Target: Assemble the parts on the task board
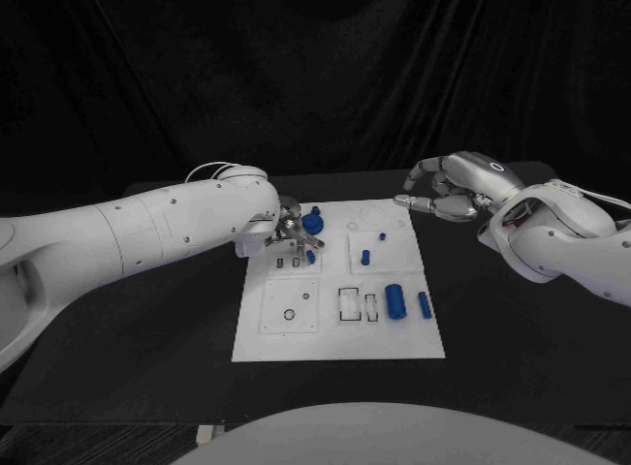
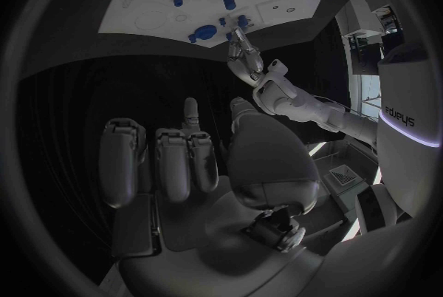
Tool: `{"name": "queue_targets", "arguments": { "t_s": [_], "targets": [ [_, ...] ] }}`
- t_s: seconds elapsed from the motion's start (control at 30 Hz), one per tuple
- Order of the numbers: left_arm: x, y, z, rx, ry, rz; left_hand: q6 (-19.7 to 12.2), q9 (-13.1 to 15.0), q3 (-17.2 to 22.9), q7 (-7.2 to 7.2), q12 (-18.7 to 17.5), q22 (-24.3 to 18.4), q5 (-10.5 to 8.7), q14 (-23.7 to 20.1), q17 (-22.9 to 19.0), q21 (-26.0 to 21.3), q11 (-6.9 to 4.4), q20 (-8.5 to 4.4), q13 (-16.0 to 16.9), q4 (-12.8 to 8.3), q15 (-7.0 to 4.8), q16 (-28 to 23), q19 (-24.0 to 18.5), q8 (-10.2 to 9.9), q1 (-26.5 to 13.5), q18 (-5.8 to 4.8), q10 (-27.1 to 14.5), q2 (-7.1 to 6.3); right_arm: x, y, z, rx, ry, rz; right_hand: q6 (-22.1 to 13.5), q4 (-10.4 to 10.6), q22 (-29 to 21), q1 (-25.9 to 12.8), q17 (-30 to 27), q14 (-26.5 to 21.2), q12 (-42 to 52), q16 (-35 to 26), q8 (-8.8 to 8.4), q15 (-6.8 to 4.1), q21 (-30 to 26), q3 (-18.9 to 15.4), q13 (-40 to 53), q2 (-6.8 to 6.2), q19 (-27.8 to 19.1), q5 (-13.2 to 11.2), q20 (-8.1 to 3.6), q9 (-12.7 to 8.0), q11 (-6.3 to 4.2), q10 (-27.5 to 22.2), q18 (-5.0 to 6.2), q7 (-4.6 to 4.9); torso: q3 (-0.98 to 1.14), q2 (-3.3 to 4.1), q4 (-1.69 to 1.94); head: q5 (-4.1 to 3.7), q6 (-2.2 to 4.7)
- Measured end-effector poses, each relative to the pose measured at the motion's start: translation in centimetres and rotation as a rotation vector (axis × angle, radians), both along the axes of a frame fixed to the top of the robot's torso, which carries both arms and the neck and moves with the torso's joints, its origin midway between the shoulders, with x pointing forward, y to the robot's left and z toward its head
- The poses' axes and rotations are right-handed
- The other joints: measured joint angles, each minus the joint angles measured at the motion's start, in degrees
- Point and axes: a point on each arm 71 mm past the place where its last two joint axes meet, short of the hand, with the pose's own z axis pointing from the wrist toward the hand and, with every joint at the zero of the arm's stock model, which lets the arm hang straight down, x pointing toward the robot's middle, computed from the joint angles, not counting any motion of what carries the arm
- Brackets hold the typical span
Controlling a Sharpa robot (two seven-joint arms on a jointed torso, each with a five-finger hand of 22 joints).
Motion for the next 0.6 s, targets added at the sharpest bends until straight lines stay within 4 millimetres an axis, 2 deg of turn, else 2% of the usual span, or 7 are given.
{"name": "queue_targets", "arguments": {
  "t_s": [0.23,0.6],
  "targets": [
    [0.11,-0.07,-0.09,0.002,0.002,0.000,1.29,-0.22,1.17,-0.47,0.00,0.00,0.14,0.00,0.00,0.00,0.00,0.00,0.00,-1.17,0.00,0.00,0.00,-0.73,1.29,0.00,0.00,-0.05,0.00,0.03,-0.02,0.000,0.002,0.001,0.00,0.00,0.00,0.00,0.00,0.00,0.00,0.00,0.00,0.00,0.00,0.00,0.00,0.00,0.00,0.00,0.00,0.00,0.00,0.00,0.00,0.00,-0.01,-0.04,0.00,-0.18,0.01],
    [0.06,-0.24,-0.41,0.010,0.017,-0.007,1.85,-0.31,1.39,-0.39,0.00,0.04,0.14,0.00,0.00,0.00,0.00,-0.21,0.00,-1.39,0.00,0.00,0.22,-1.16,1.29,0.00,0.00,-0.05,0.01,0.11,-0.07,-0.001,0.006,0.003,0.00,0.00,0.00,0.00,0.00,0.00,0.00,0.00,0.00,0.00,0.00,0.00,0.04,0.00,0.00,0.00,0.00,-0.01,0.00,0.00,0.00,0.00,-0.02,-0.05,-0.01,-0.12,0.02]
  ]
}}
